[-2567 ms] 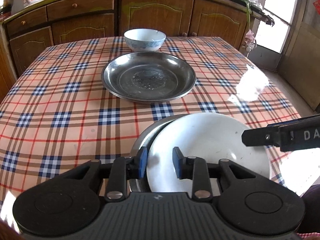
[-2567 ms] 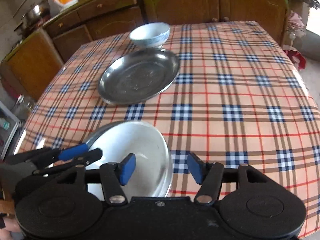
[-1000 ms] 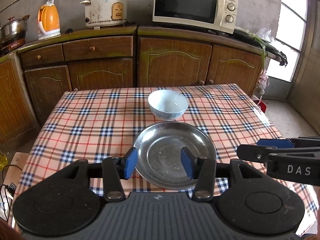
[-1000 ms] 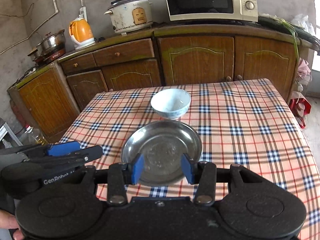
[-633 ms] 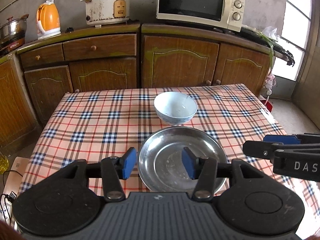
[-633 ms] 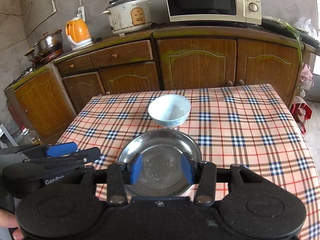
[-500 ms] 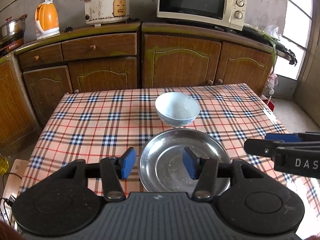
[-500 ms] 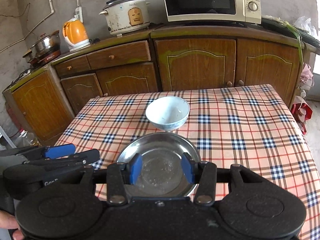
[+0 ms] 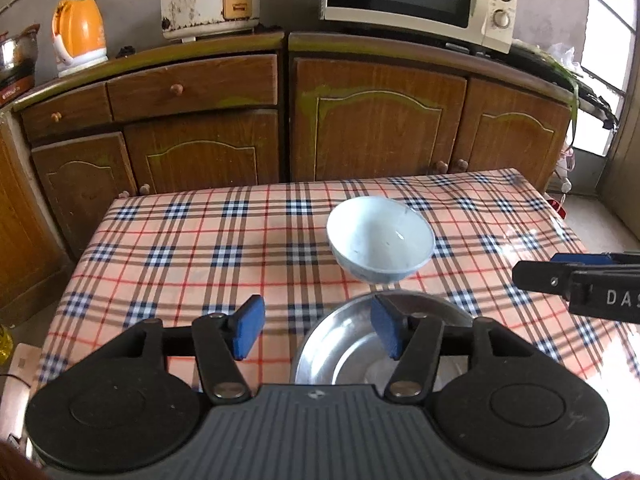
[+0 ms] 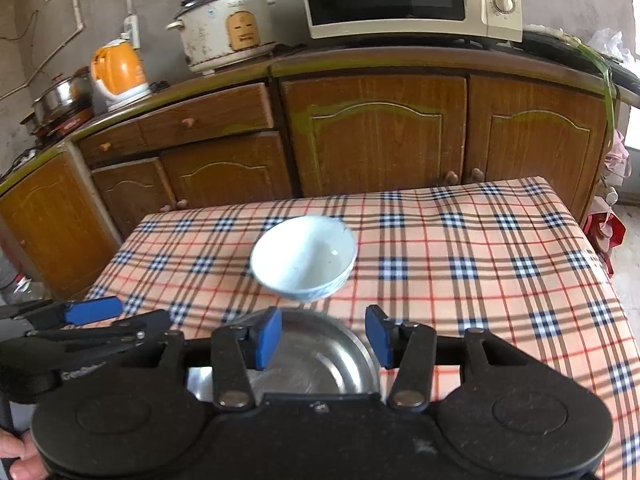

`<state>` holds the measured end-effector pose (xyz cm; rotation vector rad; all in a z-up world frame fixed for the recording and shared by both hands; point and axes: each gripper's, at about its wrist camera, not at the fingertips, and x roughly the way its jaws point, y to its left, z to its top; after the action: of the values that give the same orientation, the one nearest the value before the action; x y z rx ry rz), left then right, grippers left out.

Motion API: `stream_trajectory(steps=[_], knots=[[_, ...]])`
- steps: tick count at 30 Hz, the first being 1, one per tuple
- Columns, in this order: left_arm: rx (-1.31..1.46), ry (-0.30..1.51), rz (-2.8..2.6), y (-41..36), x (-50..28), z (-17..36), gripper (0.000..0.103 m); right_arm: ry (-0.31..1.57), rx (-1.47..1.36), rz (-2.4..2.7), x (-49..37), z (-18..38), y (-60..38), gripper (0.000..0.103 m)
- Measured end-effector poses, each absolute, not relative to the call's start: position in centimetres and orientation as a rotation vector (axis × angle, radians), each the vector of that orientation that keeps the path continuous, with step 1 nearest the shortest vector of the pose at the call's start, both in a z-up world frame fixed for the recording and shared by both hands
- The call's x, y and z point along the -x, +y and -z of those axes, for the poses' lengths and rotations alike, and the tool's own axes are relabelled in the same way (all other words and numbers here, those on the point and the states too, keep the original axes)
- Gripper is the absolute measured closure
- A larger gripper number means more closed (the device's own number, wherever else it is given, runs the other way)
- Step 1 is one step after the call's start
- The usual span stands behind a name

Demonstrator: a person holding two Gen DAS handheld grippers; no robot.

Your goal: Organize plates and bowls

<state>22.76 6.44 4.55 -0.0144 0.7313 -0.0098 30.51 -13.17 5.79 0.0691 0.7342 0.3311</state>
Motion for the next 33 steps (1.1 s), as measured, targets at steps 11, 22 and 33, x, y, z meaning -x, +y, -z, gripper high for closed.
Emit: stream_trajectory(steps=[11,22,33], knots=[[0.018,0.765,0.023,6.8,-29.6,-2.4,0.043,0.805,-0.127,-0.327,-38.4,-2.2,-12.9,0.044],[0.058,0.834,0.042,6.8,-35.1,0.9,0.043,0.895,-0.165,-0.304,-44.5,2.1,-11.5,0.044],[0.044,0.895,0.048,6.6,-39.1,4.2,0.052,0.924,-0.216,-0.304,-48.3,5.4,-10.3,0.044]])
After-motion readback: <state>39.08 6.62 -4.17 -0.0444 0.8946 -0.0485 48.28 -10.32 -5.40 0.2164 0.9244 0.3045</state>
